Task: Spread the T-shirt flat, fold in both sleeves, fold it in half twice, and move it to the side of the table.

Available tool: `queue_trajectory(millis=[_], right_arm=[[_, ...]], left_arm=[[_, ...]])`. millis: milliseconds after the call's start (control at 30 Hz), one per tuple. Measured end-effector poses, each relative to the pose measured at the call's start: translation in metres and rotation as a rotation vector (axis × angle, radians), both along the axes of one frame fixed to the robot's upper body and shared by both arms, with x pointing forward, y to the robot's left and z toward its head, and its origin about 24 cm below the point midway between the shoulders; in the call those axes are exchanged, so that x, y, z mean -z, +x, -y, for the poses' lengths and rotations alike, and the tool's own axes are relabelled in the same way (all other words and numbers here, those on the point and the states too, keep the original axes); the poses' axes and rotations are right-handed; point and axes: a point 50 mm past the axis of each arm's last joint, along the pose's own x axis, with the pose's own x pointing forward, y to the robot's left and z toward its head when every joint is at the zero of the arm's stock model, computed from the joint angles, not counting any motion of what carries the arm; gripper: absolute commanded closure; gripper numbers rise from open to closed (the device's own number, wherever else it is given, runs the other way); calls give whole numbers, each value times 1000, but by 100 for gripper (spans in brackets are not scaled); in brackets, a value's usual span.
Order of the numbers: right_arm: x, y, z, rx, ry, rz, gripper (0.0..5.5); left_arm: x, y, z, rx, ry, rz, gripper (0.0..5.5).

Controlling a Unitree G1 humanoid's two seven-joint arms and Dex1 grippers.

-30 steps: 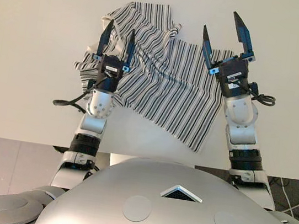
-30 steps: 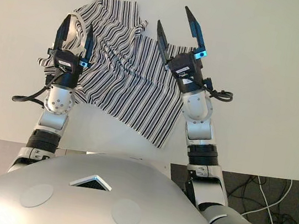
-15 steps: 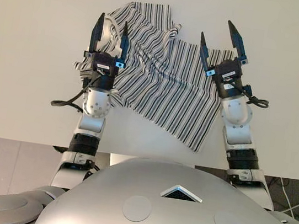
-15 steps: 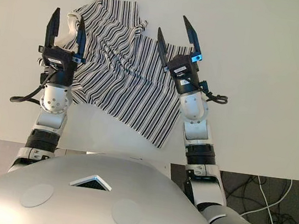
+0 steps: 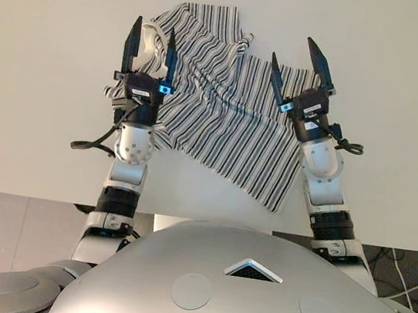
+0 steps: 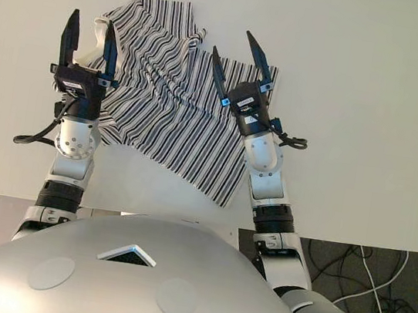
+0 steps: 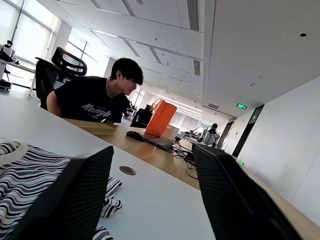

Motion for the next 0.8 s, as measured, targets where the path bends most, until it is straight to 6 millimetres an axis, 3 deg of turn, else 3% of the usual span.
queue_trajectory(millis=[500,633,800], right_arm=[[-3,1,1,-14,-13,12,254],[-29,19,2,-88,-103,115,254],[-68,63,-16,-206,-360,251,254]], left_arm=[[2,-1,5,51,55,-13,295],[16,-18,-4,190,268,-143,295],[36,-44,-22,389,665,-355,295]])
